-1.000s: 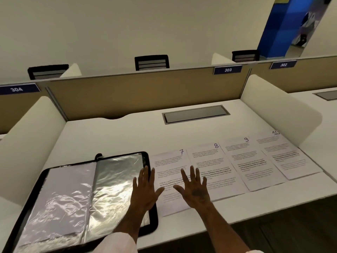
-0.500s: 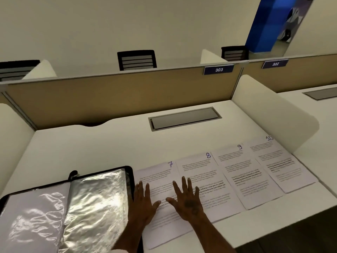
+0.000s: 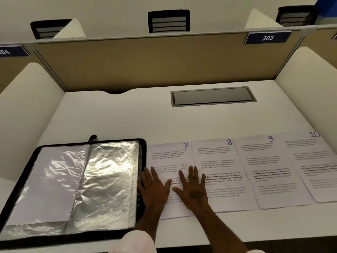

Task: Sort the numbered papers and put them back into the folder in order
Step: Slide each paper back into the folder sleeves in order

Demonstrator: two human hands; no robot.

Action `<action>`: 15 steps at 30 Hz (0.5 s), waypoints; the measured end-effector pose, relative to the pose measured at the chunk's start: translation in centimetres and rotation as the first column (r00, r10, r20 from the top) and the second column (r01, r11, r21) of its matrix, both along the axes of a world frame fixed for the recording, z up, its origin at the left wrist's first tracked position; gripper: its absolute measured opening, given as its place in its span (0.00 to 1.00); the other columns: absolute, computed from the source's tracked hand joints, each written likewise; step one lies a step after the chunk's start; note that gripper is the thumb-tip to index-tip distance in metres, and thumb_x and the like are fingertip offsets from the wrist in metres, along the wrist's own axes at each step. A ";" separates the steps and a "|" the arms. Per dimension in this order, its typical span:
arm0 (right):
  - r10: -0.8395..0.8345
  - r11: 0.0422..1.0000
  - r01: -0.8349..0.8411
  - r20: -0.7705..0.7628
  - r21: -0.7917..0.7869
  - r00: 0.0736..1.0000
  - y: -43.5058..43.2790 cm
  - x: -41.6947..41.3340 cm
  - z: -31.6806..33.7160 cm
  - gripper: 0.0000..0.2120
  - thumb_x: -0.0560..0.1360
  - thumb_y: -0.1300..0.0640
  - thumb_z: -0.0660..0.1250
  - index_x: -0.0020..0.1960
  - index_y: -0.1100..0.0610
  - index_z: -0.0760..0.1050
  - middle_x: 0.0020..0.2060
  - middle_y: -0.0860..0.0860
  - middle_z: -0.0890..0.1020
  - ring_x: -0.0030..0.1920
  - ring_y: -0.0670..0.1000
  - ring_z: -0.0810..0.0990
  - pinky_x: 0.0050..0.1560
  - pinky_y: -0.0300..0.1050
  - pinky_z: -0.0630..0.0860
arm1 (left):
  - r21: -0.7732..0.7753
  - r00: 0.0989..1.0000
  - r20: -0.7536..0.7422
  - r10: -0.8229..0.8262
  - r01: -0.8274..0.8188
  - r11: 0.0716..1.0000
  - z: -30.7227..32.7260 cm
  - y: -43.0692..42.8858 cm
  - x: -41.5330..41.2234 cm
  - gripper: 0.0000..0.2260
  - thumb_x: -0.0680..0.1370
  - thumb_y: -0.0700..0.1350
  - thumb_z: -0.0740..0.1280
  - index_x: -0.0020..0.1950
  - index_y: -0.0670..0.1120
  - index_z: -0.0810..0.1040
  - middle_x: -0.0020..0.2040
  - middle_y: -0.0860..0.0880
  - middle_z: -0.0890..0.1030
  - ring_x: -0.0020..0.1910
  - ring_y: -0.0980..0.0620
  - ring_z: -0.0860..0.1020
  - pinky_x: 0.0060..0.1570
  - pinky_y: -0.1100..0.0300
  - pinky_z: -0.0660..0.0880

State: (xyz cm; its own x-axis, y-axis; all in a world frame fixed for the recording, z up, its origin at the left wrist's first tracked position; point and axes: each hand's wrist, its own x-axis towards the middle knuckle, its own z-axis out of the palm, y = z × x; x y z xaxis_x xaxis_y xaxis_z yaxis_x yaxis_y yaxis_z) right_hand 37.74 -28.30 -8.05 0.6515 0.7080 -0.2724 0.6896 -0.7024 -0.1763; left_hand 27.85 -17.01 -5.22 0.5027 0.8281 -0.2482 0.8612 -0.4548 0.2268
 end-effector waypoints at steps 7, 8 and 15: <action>-0.005 0.999 0.007 -0.040 0.042 0.999 0.4 -0.3 0.8 0.37 0.78 0.32 0.39 0.75 0.57 0.60 0.69 0.67 0.69 0.71 0.66 0.67 0.70 0.67 0.49 | 0.004 0.983 0.122 0.134 -0.135 0.991 -1.6 -2.4 0.9 0.39 0.79 0.62 0.61 0.79 0.38 0.53 0.78 0.38 0.58 0.78 0.41 0.56 0.74 0.39 0.52; -0.014 0.999 0.016 -0.050 0.048 0.999 0.5 -0.3 0.9 0.37 0.78 0.32 0.38 0.75 0.57 0.59 0.69 0.66 0.70 0.70 0.65 0.68 0.70 0.66 0.48 | 0.003 0.982 0.128 0.138 -0.139 0.990 -1.6 -2.5 1.0 0.38 0.79 0.61 0.61 0.79 0.38 0.54 0.78 0.39 0.59 0.78 0.42 0.57 0.74 0.40 0.53; -0.034 0.995 0.042 -0.084 0.094 0.996 1.1 -0.3 0.8 0.39 0.78 0.33 0.40 0.79 0.58 0.47 0.67 0.61 0.74 0.67 0.63 0.73 0.71 0.64 0.52 | -0.106 0.907 0.362 0.214 -0.188 0.976 -0.3 -2.2 1.4 0.35 0.74 0.47 0.73 0.77 0.44 0.61 0.68 0.42 0.73 0.67 0.43 0.72 0.64 0.47 0.73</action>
